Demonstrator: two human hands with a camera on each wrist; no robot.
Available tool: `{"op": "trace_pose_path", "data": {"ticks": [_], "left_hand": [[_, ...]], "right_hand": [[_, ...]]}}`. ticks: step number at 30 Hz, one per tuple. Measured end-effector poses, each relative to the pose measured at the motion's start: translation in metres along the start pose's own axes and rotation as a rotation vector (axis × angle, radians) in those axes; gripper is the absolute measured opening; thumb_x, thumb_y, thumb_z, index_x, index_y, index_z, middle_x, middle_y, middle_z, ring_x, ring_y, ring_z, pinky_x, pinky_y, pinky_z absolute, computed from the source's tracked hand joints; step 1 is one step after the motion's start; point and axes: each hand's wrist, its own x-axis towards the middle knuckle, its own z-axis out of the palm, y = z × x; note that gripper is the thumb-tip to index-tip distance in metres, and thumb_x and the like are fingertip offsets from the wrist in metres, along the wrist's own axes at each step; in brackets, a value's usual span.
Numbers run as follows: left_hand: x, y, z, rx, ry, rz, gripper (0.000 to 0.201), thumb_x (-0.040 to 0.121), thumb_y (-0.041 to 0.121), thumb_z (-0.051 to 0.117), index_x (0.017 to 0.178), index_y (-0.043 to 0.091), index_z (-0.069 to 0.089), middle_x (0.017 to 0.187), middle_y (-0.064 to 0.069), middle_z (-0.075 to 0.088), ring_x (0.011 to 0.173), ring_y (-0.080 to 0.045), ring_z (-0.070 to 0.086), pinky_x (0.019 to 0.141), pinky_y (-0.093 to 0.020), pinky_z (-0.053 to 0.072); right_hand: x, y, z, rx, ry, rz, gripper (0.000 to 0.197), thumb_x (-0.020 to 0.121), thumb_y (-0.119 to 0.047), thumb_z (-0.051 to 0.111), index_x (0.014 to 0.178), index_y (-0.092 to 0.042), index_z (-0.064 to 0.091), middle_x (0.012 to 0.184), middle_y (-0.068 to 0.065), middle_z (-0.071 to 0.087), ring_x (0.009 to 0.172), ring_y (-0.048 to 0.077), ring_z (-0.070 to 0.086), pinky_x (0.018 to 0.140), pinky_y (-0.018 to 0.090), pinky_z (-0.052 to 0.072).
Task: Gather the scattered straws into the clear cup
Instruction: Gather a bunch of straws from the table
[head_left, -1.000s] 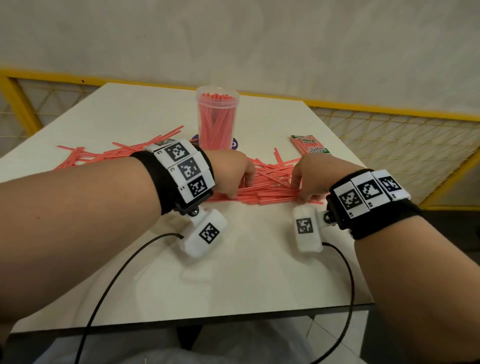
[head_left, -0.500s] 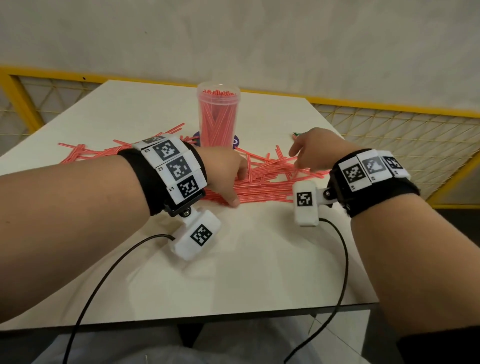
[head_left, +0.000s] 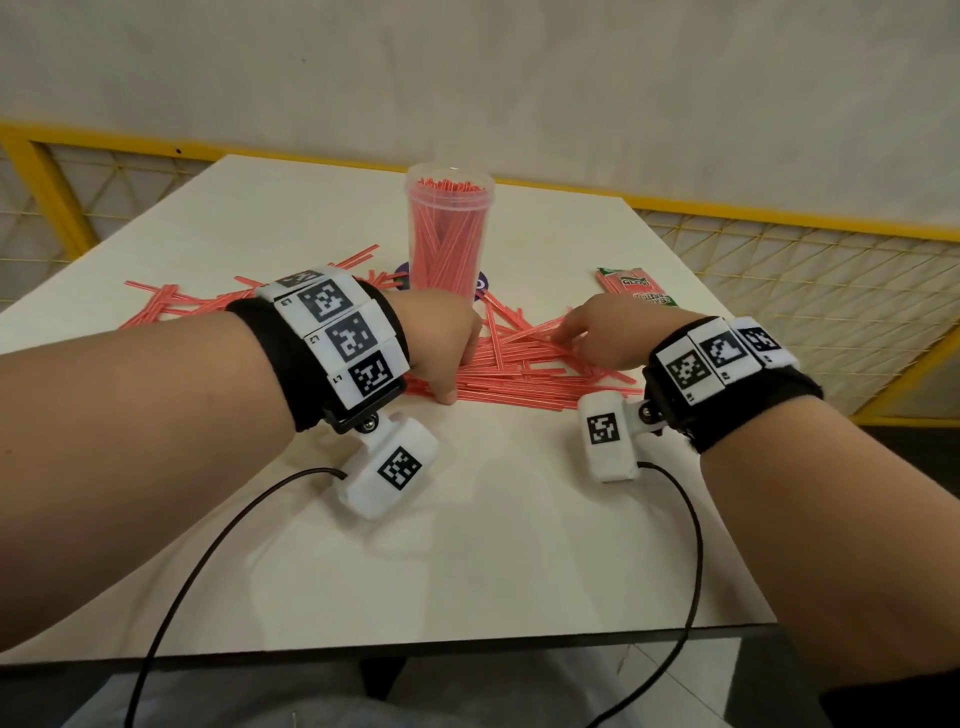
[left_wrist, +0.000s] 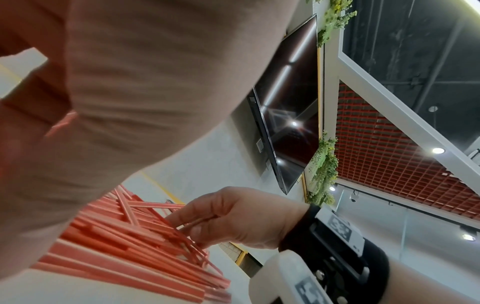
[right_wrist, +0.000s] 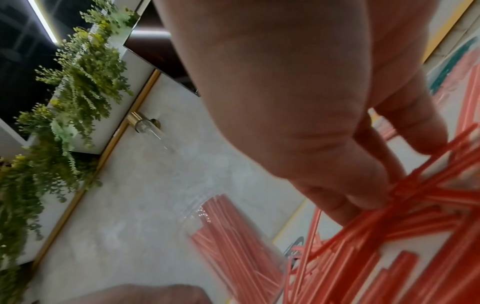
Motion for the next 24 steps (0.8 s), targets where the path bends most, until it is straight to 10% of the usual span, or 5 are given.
{"op": "trace_pose_path", "data": {"ticks": [7, 15, 24], "left_hand": [[-0.003, -0.001, 0.001, 0.01, -0.002, -0.045, 0.058, 0.075, 0.035, 0.08, 0.121, 0.007, 0.06, 0.111, -0.012, 0.066, 0.086, -0.023, 0.058, 0.055, -0.025, 0.038], [-0.006, -0.001, -0.002, -0.027, -0.016, -0.077, 0.076, 0.069, 0.035, 0.085, 0.132, 0.019, 0.045, 0.093, 0.006, 0.042, 0.087, -0.017, 0.047, 0.067, -0.028, 0.037], [-0.004, -0.004, 0.0, -0.07, -0.033, -0.051, 0.063, 0.072, 0.034, 0.084, 0.126, 0.021, 0.055, 0.1, 0.006, 0.05, 0.093, -0.016, 0.051, 0.074, -0.027, 0.04]], "right_hand": [[-0.013, 0.02, -0.01, 0.33, 0.157, 0.058, 0.045, 0.086, 0.005, 0.047, 0.094, -0.032, 0.072, 0.104, -0.007, 0.068, 0.1, 0.013, 0.064, 0.088, 0.031, 0.053], [-0.019, 0.03, 0.0, -0.002, -0.055, 0.236, 0.062, 0.083, -0.006, 0.068, 0.14, -0.024, 0.049, 0.141, 0.005, 0.047, 0.117, 0.025, 0.056, 0.097, 0.036, 0.049], [-0.019, 0.016, -0.001, 0.136, -0.006, 0.116, 0.024, 0.074, -0.002, 0.074, 0.09, -0.02, 0.077, 0.081, -0.003, 0.072, 0.066, 0.01, 0.066, 0.064, 0.024, 0.056]]}}
